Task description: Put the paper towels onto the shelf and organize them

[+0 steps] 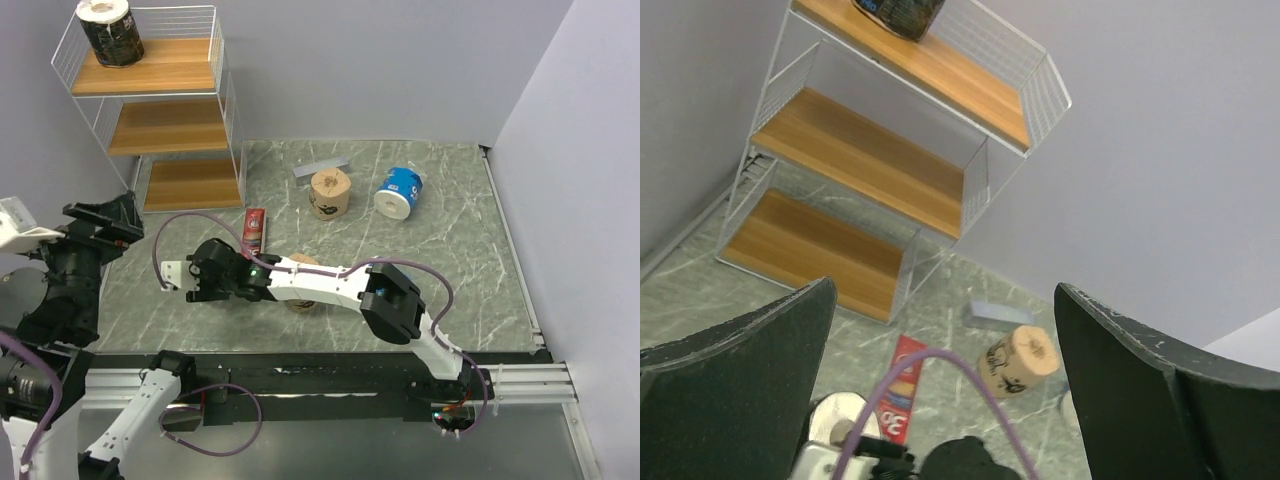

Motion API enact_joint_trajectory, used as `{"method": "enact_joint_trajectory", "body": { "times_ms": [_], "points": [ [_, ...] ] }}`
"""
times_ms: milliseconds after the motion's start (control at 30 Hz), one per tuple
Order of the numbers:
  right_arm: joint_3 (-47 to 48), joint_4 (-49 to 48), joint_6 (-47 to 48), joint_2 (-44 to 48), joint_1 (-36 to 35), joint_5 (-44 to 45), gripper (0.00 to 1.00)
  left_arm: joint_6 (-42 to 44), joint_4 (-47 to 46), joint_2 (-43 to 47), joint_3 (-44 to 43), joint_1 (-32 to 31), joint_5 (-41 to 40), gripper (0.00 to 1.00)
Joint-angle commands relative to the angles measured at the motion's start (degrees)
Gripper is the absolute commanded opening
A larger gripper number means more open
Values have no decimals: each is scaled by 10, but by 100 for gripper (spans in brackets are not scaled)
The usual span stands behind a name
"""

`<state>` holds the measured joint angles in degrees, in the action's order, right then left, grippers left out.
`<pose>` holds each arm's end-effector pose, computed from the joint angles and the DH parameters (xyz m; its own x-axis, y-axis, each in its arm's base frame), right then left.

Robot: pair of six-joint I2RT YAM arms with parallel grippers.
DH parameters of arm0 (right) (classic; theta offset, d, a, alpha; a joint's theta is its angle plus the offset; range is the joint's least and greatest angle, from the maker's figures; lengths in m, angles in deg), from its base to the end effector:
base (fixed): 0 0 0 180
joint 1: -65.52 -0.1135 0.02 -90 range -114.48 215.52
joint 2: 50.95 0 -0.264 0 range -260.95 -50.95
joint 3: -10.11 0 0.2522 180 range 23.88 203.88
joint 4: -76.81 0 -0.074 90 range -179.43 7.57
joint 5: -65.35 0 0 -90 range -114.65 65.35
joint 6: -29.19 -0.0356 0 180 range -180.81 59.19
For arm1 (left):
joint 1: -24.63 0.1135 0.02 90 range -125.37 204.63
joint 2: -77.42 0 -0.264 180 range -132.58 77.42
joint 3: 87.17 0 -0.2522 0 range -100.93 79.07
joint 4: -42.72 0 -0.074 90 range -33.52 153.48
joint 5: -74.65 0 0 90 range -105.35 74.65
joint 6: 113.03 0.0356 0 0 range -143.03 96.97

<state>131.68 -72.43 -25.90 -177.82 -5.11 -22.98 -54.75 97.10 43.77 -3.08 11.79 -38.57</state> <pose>0.1728 0.4884 0.2369 0.3751 -0.6578 -0.6531 -0.8786 -0.0277 -0.4767 0.0259 0.0085 0.4976 0.2065 -0.5426 -0.8142 -0.0799 0.8200 -0.5668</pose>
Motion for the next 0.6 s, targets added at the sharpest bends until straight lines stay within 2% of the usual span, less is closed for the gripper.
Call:
{"method": "enact_joint_trajectory", "body": {
  "times_ms": [0,100,233,433,567],
  "points": [
    [17,-43,9,67,-3,-13,66,47,-26,-25,22,-2,21,96],
    [-14,-54,-1,110,-3,-14,71,61,-20,-48,30,-2,7,96],
    [-121,-85,-24,192,-3,-41,72,64,-12,-80,36,-2,0,96],
    [-316,-138,-89,377,-1,-32,71,66,28,-147,40,-1,41,99],
    [-420,-158,-133,519,-1,-19,71,76,39,-193,79,-1,91,99]
  ]
}}
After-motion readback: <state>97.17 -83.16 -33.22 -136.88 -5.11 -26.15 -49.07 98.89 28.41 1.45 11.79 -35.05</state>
